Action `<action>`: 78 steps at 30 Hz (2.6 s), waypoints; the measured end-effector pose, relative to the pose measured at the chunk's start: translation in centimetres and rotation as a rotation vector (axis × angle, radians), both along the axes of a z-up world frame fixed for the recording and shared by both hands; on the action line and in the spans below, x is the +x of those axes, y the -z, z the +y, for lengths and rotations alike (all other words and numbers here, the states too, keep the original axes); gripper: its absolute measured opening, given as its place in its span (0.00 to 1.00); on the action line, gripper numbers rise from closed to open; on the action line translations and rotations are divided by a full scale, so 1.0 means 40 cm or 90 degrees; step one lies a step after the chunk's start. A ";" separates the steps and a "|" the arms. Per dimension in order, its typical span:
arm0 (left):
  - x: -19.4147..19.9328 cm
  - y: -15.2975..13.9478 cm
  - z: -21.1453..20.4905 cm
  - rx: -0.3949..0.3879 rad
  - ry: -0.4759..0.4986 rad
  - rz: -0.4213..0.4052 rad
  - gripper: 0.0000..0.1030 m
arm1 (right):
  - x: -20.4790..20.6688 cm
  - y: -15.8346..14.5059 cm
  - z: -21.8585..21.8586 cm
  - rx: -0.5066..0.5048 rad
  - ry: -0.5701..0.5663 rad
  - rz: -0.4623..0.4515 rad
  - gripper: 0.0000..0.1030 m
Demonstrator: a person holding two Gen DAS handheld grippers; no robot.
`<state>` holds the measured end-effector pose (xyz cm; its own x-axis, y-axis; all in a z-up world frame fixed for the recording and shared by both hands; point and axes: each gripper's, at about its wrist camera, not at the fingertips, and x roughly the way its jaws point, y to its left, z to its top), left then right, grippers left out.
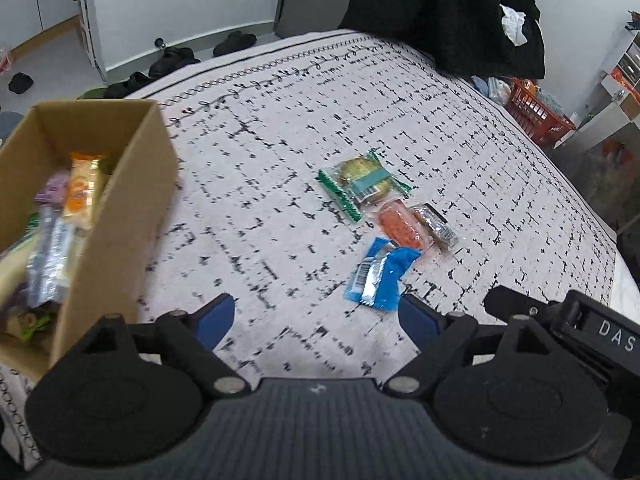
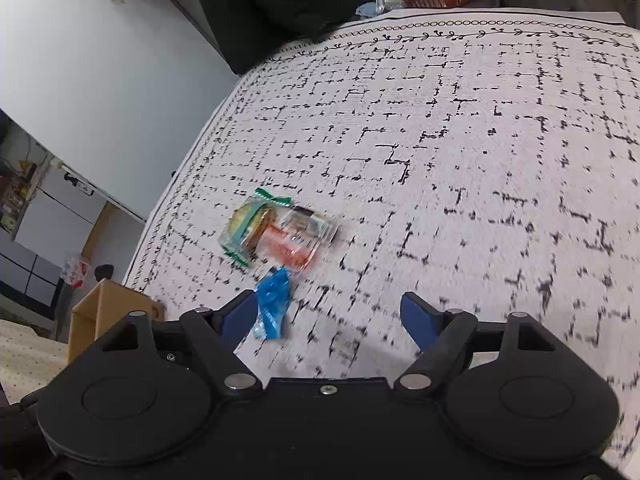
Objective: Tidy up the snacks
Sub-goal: 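Withdraw both tools from the box toward the remaining snacks, then grasp the blue candy with the left tool while the right tool grasps the clear packet, then carry the blue candy and clear packet into the box and open both tools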
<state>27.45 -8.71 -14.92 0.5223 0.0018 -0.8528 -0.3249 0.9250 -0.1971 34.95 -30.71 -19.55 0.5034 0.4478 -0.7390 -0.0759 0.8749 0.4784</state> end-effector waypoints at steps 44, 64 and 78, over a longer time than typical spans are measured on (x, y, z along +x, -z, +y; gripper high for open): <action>0.135 0.065 -0.032 -0.024 0.033 0.004 0.30 | 0.115 0.008 0.057 0.001 -0.074 0.018 0.15; -0.009 -0.084 0.041 -0.010 -0.003 -0.063 0.30 | -0.043 -0.136 0.140 0.016 -0.098 -0.047 0.15; -0.099 -0.144 0.120 -0.010 -0.033 -0.095 0.30 | -0.118 -0.203 0.216 0.009 -0.123 -0.079 0.15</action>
<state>23.48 -3.91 -9.17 0.6433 0.0191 -0.7653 -0.3382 0.9039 -0.2618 30.22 -22.08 -11.43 0.4942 0.5544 -0.6697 -0.2997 0.8317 0.4674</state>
